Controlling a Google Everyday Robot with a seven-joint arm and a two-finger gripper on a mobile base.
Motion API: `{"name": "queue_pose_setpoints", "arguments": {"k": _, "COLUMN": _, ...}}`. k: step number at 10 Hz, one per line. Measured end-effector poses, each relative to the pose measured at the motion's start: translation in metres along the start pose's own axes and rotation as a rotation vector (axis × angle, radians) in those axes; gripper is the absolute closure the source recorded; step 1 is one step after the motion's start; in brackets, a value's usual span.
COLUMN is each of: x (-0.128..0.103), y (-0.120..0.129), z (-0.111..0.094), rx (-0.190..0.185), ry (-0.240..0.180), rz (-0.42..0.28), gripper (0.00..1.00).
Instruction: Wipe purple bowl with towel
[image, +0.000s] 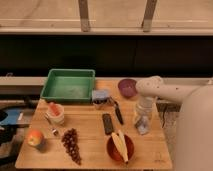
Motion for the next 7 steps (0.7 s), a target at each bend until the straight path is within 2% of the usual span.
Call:
{"name": "queue_pose_setpoints", "arguments": {"k": 1, "x": -0.0031, "y": -0.0035, "z": 0.0006, "rx": -0.001, "ry": 0.003, "rz": 0.006, "gripper": 0.39}}
{"name": "queue_pose_setpoints", "arguments": {"k": 2, "x": -0.0045, "y": -0.0049, "z": 0.0009, "rx": -0.001, "ry": 0.003, "rz": 0.009, "gripper": 0.44}}
{"name": "queue_pose_setpoints", "arguments": {"k": 6, "x": -0.0042, "y": -0.0029, "z": 0.0023, "rx": -0.001, "ry": 0.0, "rz": -0.003, "gripper": 0.81}}
{"name": "queue_pose_setpoints", "arguments": {"k": 7, "x": -0.0042, "y": -0.0028, "z": 0.0024, "rx": -0.002, "ry": -0.001, "rz": -0.005, "gripper": 0.93}}
